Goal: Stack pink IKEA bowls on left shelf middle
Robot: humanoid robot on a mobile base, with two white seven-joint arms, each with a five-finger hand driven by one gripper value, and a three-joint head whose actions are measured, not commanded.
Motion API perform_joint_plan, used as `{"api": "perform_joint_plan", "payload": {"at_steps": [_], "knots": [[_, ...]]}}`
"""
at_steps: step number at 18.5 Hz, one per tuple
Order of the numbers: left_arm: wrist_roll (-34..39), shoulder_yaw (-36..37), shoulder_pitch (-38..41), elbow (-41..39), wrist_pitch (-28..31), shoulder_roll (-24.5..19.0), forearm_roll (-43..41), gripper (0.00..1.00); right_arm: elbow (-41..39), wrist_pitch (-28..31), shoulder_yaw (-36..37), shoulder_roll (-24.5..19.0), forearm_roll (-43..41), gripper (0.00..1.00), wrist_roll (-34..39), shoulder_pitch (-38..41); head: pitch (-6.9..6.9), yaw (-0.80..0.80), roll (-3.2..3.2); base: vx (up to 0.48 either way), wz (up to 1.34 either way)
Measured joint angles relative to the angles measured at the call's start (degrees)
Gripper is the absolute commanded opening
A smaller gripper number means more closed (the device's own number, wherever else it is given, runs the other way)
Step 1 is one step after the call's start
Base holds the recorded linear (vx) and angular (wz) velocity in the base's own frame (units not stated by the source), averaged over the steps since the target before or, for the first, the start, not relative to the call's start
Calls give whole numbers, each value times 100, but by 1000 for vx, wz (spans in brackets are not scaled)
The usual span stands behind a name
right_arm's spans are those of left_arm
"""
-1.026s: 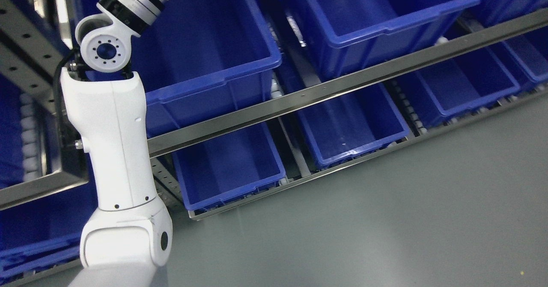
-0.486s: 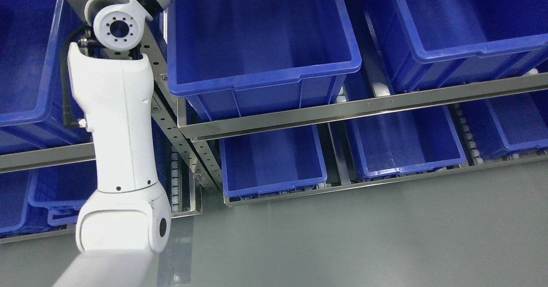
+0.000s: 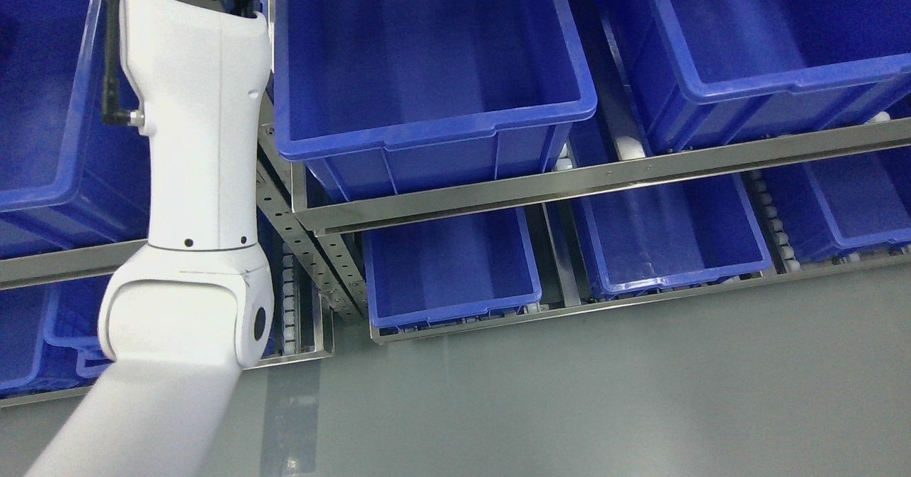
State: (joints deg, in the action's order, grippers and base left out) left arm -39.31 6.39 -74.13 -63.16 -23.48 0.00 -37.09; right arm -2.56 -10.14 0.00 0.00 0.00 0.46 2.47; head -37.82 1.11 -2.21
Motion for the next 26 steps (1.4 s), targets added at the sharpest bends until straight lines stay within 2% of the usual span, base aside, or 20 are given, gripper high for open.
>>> {"api": "perform_joint_plan", "payload": {"at_steps": [6,10,17,23,26], "knots": [[1139,987,-276,755,852,0,477,8,0,0,0,0,0,100,4,0,0,0,0,0,0],[1605,1578,-343,1121,1206,0,912,8,0,-1,0,0,0,100,-4,-1,0,0,0,0,0],[1832,2452,-475,1482,1333,0,1515,8,0,0,0,0,0,100,-16,0,0,0,0,0,0],[1885,2782,-587,1623,1352,0,1768,8,0,-1,0,0,0,100,-16,0,0,0,0,0,0],[1885,2974,-625,1586,1235,0,2181,8,0,-1,0,0,0,100,-17,-1,0,0,0,0,0]]}}
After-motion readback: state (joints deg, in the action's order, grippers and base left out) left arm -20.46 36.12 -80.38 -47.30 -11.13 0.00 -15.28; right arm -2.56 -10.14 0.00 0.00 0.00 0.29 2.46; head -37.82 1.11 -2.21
